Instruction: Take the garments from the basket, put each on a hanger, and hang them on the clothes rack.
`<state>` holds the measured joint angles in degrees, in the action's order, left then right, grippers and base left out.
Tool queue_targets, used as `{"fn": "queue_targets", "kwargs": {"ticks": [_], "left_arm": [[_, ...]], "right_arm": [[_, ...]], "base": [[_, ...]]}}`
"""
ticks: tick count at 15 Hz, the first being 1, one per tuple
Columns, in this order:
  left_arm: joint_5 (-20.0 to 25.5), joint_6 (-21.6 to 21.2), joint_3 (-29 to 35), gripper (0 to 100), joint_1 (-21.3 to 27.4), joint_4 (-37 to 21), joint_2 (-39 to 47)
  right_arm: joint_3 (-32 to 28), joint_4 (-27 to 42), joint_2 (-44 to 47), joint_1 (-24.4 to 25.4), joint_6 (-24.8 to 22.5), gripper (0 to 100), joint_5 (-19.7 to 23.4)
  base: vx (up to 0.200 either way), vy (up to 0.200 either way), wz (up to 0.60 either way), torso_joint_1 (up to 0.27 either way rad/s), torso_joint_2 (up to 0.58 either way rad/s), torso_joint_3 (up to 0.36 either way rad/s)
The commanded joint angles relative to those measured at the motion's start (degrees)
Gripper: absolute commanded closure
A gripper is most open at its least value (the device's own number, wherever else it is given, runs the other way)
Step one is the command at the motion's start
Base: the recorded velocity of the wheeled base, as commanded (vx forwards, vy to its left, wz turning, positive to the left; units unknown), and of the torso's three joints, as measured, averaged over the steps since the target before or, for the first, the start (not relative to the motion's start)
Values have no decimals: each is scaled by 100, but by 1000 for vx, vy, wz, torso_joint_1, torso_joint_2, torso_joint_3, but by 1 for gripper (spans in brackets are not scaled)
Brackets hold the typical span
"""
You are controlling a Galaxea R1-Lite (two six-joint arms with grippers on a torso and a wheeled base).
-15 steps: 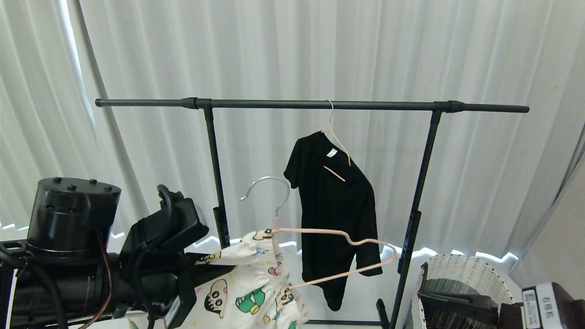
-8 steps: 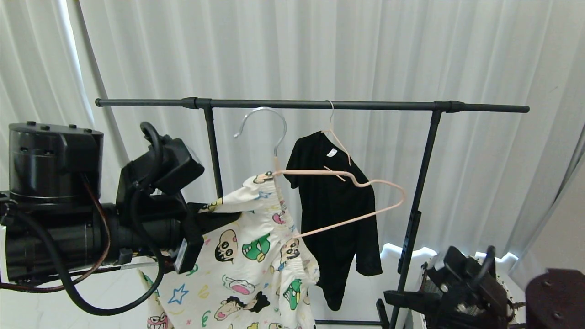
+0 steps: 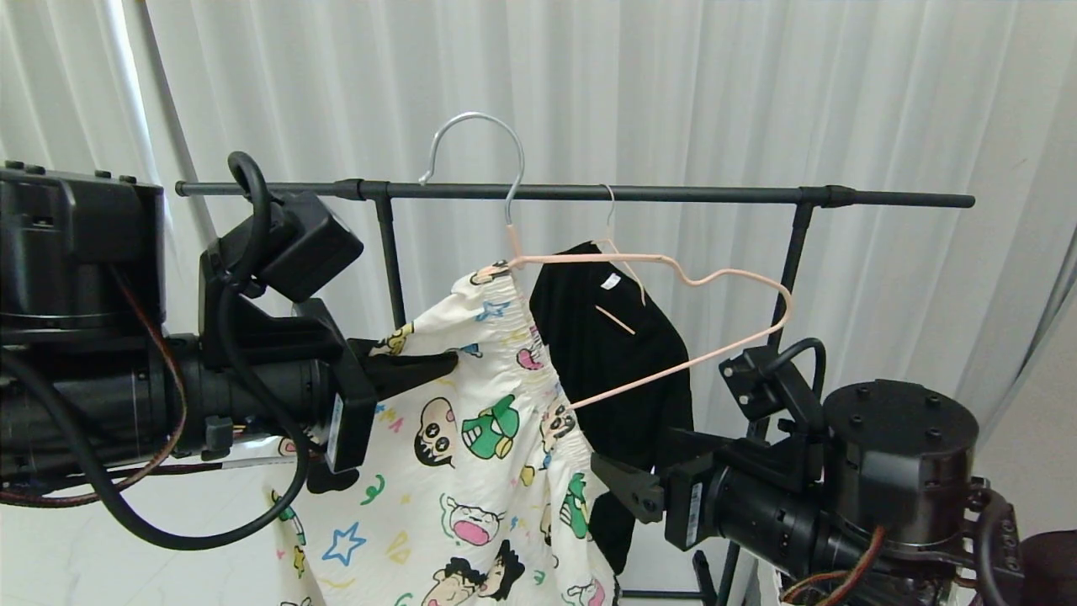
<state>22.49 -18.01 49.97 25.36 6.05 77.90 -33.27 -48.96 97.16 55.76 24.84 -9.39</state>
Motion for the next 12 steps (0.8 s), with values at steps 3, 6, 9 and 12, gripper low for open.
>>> {"fn": "queue_targets", "kwargs": {"ticks": [3,6,9,12], "left_arm": [[1,-1,13,100,48,11,-73],[1,-1,-5,100,57,11,-99],[-8,-10,22,100,110,11,-91],[-8,-1,22,100,242,11,-170]], "right_arm": [[-110,-211,119,-109,-15,0,-11],[-92,-211,93,-83,-67,0,-28],[-39,-211,75,216,-199,0,16],[-13,-167,242,647,-182,0,7]], "base": [[0,0,0,0,0,0],[0,0,0,0,0,0],[0,0,0,0,0,0],[0,0,0,0,0,0]]}}
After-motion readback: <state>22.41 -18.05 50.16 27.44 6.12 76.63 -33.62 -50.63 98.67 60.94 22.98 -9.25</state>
